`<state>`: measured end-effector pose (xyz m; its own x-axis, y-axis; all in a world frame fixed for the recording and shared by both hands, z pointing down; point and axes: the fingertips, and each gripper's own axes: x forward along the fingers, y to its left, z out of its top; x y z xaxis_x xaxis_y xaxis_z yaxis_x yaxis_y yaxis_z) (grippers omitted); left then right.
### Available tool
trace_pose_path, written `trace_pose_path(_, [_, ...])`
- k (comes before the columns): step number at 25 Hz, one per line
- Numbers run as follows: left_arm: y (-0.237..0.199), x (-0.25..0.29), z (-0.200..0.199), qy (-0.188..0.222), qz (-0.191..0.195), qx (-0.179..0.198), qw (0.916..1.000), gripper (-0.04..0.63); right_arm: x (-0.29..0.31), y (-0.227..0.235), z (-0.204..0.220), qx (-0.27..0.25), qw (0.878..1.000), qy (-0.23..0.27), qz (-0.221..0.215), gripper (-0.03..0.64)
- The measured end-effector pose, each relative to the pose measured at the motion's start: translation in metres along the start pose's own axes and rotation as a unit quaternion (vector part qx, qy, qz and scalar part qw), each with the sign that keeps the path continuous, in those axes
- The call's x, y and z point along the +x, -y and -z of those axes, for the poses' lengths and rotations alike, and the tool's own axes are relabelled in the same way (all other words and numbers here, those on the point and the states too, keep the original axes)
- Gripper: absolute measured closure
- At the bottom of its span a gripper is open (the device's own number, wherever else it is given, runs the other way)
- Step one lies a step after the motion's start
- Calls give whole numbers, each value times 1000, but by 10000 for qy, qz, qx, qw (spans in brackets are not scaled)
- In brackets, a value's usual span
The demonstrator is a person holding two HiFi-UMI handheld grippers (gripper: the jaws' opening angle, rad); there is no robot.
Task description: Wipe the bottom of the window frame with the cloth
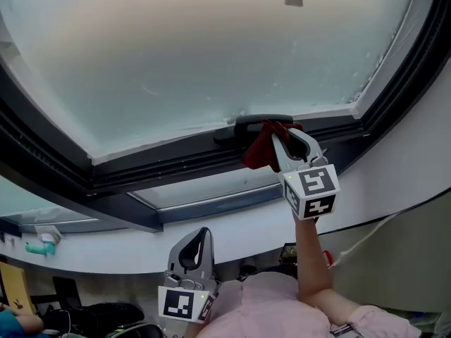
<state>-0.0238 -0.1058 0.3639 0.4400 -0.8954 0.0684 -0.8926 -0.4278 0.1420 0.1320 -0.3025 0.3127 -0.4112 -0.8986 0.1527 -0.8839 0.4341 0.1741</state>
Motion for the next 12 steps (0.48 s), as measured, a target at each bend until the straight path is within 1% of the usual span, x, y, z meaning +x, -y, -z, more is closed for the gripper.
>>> trace_pose_path(6, [9, 9, 0, -14, -24, 23, 10000, 598, 8, 4, -1, 260, 9992, -89, -296, 555])
trace_pose_path(12, [16, 10, 1, -35, -80, 74, 9999, 598, 7, 4, 0, 189, 9987, -122, -446, 554])
